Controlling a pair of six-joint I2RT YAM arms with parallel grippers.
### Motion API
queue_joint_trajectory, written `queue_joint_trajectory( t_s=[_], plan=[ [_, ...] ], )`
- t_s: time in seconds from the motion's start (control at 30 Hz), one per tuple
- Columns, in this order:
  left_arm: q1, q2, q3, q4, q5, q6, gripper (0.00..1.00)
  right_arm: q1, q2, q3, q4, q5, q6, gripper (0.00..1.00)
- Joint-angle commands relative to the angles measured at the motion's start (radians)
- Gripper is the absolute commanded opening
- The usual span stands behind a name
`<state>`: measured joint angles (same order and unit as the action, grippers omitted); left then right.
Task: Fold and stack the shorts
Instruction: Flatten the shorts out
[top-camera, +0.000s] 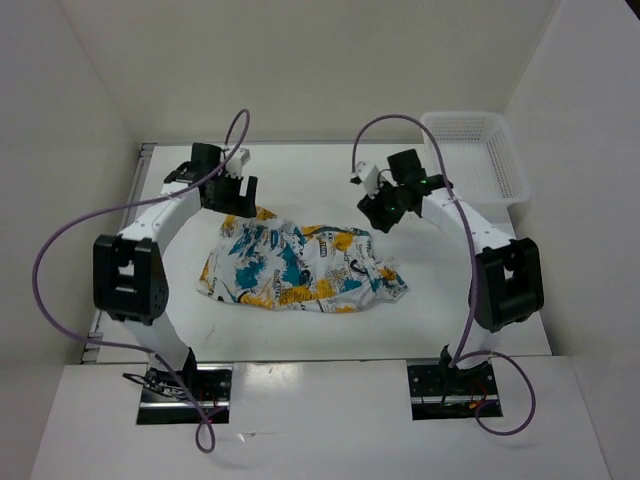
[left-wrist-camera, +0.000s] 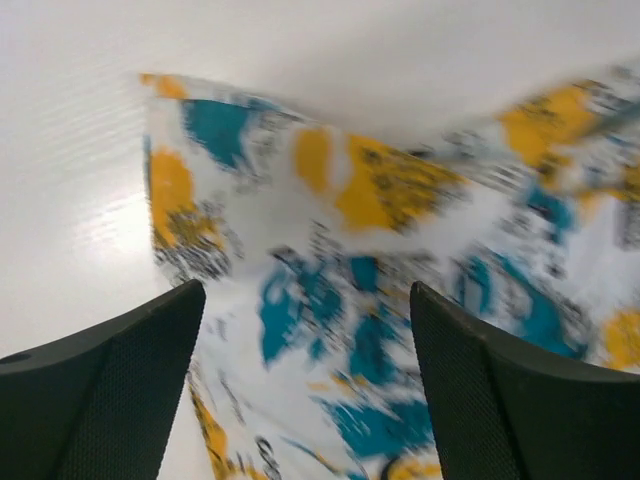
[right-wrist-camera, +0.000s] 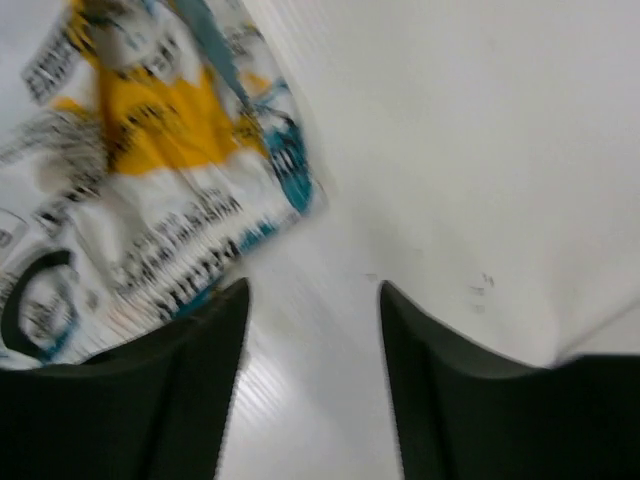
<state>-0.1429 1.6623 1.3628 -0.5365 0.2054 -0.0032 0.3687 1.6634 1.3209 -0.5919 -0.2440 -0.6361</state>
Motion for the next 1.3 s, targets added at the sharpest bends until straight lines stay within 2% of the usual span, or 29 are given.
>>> queue_joint_trajectory(
  t_s=[0.0,0.13,0.2,0.3,0.43,0.47,0.63,0.7,0.77,0.87,0.93,0.97,1.0,1.03,1.07,1.13,1.17,1.27],
  plan=[
    [0.063,0.163,0.033,0.032,-0.009,0.003,0.93,-0.070,-0.016,-0.005,-0.121,-0.086,-0.023,0.65],
    [0.063,0.309,0.102,0.012,-0.018,0.003,1.00,-0.080,-0.028,-0.078,-0.213,-0.124,-0.088,0.77],
    [0.063,0.376,0.156,-0.010,0.006,0.003,1.00,-0.080,-0.028,-0.097,-0.226,-0.140,-0.088,0.77],
    [0.063,0.398,0.156,0.012,0.060,0.003,1.00,-0.071,-0.024,-0.094,-0.194,-0.184,-0.073,0.78],
    [0.063,0.407,0.137,0.023,0.088,0.003,1.00,-0.062,0.039,-0.061,-0.105,-0.202,0.015,0.78],
    [0.063,0.416,0.137,0.009,0.088,0.003,0.98,-0.062,0.073,-0.052,-0.033,-0.186,0.057,0.78],
    [0.063,0.416,0.110,-0.025,0.077,0.003,0.45,-0.062,0.191,0.024,0.118,-0.135,0.202,0.78],
    [0.063,0.400,0.082,-0.025,0.063,0.003,0.38,-0.062,0.243,0.046,0.167,-0.126,0.272,0.78],
    [0.063,0.375,0.070,-0.016,0.063,0.003,0.24,-0.062,0.271,0.060,0.194,-0.086,0.332,0.78],
    [0.063,0.349,0.059,-0.025,0.063,0.003,0.09,-0.062,0.309,0.060,0.231,-0.043,0.332,0.78],
    [0.063,0.338,0.059,-0.034,0.063,0.003,0.07,-0.062,0.328,0.060,0.231,-0.043,0.332,0.77],
    [0.063,0.338,0.068,-0.043,0.052,0.003,0.07,-0.062,0.343,0.060,0.231,-0.078,0.323,0.62],
    [0.063,0.338,0.068,-0.052,0.043,0.003,0.00,-0.062,0.352,0.060,0.221,-0.101,0.305,0.53],
    [0.063,0.327,0.085,-0.053,0.043,0.003,0.00,-0.062,0.361,0.060,0.190,-0.124,0.291,0.43],
    [0.072,0.327,0.105,-0.053,0.025,0.003,0.00,-0.062,0.361,0.073,0.178,-0.142,0.280,0.25],
    [0.072,0.304,0.133,-0.053,-0.010,0.003,0.00,-0.062,0.361,0.107,0.159,-0.161,0.269,0.07],
    [0.072,0.304,0.168,-0.053,-0.047,0.003,0.00,-0.062,0.361,0.125,0.159,-0.146,0.269,0.00],
    [0.082,0.278,0.254,-0.043,-0.139,0.003,0.00,-0.062,0.361,0.266,0.159,-0.124,0.285,0.00]
  ],
)
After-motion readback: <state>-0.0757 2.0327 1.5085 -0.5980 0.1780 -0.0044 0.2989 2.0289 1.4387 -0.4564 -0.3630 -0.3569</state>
